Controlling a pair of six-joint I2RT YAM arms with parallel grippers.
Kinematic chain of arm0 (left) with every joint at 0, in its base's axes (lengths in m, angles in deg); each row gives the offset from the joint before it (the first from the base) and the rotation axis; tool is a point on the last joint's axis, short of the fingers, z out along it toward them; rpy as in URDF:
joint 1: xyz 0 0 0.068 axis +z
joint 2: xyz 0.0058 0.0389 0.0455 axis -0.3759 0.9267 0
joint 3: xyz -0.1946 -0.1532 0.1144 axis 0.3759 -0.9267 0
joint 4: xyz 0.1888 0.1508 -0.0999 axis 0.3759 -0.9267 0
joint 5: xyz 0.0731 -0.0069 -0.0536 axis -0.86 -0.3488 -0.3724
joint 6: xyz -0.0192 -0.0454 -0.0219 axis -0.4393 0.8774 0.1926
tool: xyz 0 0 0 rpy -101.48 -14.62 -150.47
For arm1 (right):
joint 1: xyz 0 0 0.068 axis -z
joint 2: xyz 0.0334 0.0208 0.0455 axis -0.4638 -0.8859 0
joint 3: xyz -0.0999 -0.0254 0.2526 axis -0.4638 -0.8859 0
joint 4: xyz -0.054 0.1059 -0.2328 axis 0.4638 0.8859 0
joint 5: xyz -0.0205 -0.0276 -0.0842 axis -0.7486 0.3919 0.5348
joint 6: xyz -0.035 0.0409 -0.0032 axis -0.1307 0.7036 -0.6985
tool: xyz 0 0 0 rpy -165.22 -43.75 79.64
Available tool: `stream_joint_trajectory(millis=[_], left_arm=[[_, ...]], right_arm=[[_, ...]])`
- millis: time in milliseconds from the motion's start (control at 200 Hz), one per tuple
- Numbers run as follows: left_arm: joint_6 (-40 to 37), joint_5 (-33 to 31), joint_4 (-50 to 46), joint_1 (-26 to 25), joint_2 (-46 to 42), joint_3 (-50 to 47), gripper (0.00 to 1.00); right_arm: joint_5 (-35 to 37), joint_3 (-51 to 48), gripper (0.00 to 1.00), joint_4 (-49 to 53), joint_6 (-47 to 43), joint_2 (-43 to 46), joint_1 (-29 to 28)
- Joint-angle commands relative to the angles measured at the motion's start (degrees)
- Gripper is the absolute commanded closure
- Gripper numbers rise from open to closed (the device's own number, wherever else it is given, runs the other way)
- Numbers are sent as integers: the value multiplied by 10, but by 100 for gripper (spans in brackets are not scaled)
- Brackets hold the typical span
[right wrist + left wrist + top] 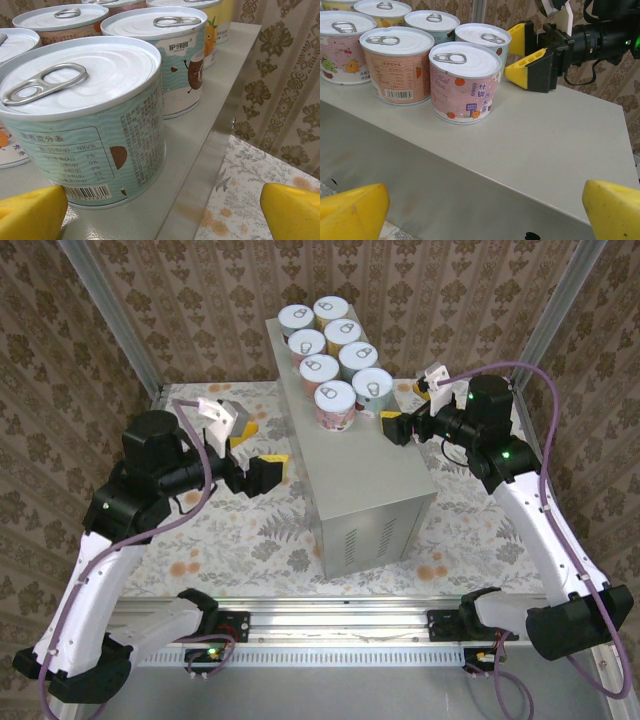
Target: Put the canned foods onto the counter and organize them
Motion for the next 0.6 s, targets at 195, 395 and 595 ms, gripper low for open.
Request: stream_joint_trajectory(millis=[195, 395, 595], left_arm=[[2, -1, -1, 6, -4, 2, 0], [3, 1, 4, 7, 1, 1, 0], [4, -11, 6, 8, 7, -1, 0]], right_arm=[[40, -4, 0, 29, -20, 4, -2], [49, -2, 0, 43, -20, 19, 4], [67, -15, 0, 37, 11, 31, 24]])
